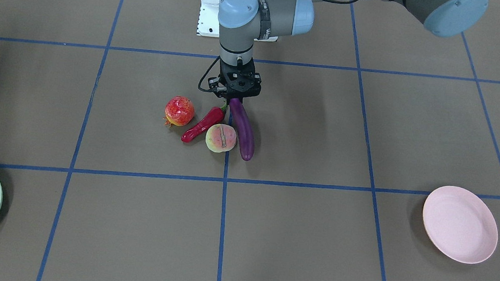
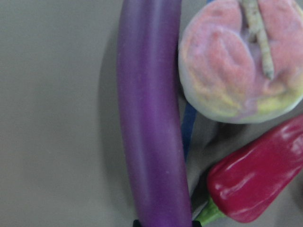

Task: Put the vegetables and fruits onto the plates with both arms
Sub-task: 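Carry eggplant toward pink plate with left gripper while right arm reaches for pomegranate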

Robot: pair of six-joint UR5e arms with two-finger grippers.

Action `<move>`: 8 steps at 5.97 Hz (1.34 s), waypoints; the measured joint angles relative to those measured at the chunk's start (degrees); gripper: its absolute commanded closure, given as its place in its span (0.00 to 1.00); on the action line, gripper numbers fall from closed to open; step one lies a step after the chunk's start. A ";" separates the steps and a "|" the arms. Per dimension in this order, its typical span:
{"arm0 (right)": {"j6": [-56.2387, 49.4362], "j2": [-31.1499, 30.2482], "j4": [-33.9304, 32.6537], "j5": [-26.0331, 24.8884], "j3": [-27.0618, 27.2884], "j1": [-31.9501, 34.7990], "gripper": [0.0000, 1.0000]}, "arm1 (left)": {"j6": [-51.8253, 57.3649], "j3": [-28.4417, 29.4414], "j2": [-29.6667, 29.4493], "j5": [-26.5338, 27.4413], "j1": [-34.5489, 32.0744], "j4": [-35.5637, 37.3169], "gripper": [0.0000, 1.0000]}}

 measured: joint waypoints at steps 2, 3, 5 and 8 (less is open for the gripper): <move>4.74 2.45 -0.05 -0.23 0.66 -2.71 0.00 | 2.06 -4.52 0.18 -2.73 -3.61 11.53 1.00; 11.29 5.59 0.08 -1.27 1.32 -6.77 0.00 | 6.18 -5.72 0.26 -4.30 -6.37 15.59 1.00; 25.84 13.70 0.00 -6.78 2.20 -17.39 0.00 | 15.41 -6.71 2.50 -6.64 -12.84 19.25 1.00; 39.88 22.20 -0.34 -16.39 1.19 -30.79 0.00 | 34.67 -6.60 8.52 -7.00 -23.52 19.95 1.00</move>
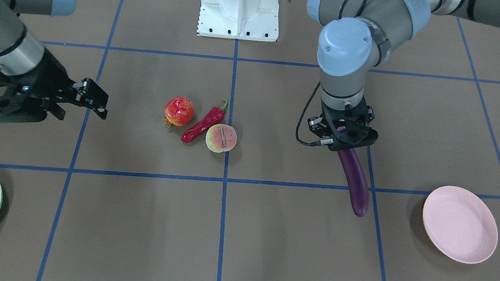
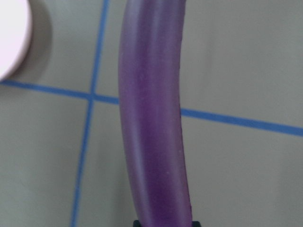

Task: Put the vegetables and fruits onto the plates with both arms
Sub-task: 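Carry eggplant toward pink plate with left gripper while right arm reaches for pomegranate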

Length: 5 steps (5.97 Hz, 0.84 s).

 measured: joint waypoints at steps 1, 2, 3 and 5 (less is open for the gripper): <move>2.64 2.13 -0.17 -2.35 -1.57 -3.40 0.00 | 7.84 2.43 1.03 0.03 -3.82 -0.29 1.00; 4.16 4.17 -0.57 -3.98 -3.60 -5.88 0.00 | 15.44 7.23 1.60 0.13 -7.65 -1.42 1.00; 4.76 5.30 -0.92 -5.50 -4.86 -7.58 0.00 | 21.46 14.12 1.78 0.25 -11.12 -4.76 1.00; 7.10 8.20 -1.08 -8.03 -7.38 -10.21 0.00 | 28.40 29.64 1.84 0.59 -15.72 -17.40 1.00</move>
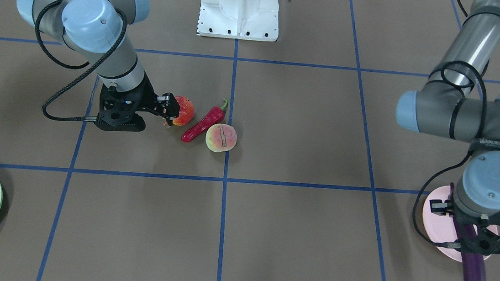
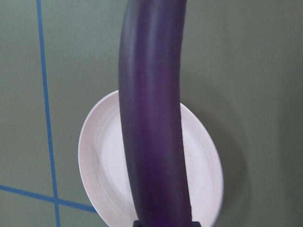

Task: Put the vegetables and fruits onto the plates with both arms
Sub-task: 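Carry eggplant toward pink plate with left gripper while right arm reaches for pomegranate, then lower eggplant onto pink plate with left gripper while right gripper grasps pomegranate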

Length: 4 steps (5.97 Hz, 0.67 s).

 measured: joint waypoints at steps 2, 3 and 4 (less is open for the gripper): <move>2.30 1.95 -0.04 -1.88 -1.51 -1.58 0.00 | 5.47 5.09 0.31 0.18 -1.58 -3.79 1.00; 2.45 2.08 -0.08 -2.06 -1.57 -1.73 0.00 | 7.62 5.11 1.39 0.15 -1.65 -4.10 1.00; 2.49 2.11 -0.10 -2.10 -1.54 -1.76 0.00 | 9.18 4.02 3.31 0.04 -1.68 -4.30 1.00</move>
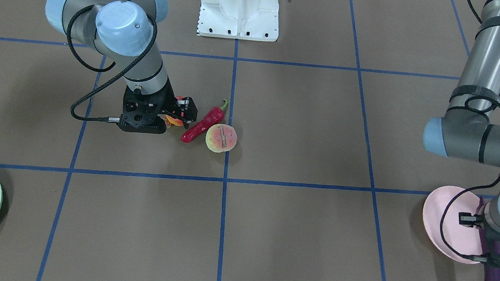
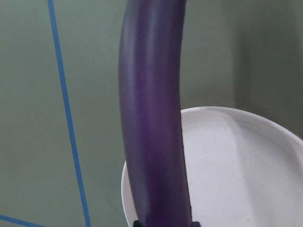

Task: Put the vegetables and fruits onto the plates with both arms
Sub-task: 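Lower eggplant onto pink plate with left gripper while right gripper grasps pomegranate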

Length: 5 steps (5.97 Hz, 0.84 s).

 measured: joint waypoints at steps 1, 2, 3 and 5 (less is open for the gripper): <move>0.01 0.01 -0.06 -0.01 0.08 -0.02 0.00 | 0.25 -2.80 2.36 -0.21 0.00 0.19 1.00; 0.04 0.00 -0.14 -0.01 0.17 -0.02 0.00 | 0.10 -5.64 4.26 -0.46 0.00 0.91 1.00; 0.08 -0.04 -0.17 -0.02 0.21 -0.03 0.00 | -0.03 -6.97 5.01 -0.83 0.00 1.59 1.00; 0.04 -0.13 -0.18 -0.01 0.28 -0.03 0.00 | -2.66 -8.63 5.65 -3.58 0.24 2.05 0.70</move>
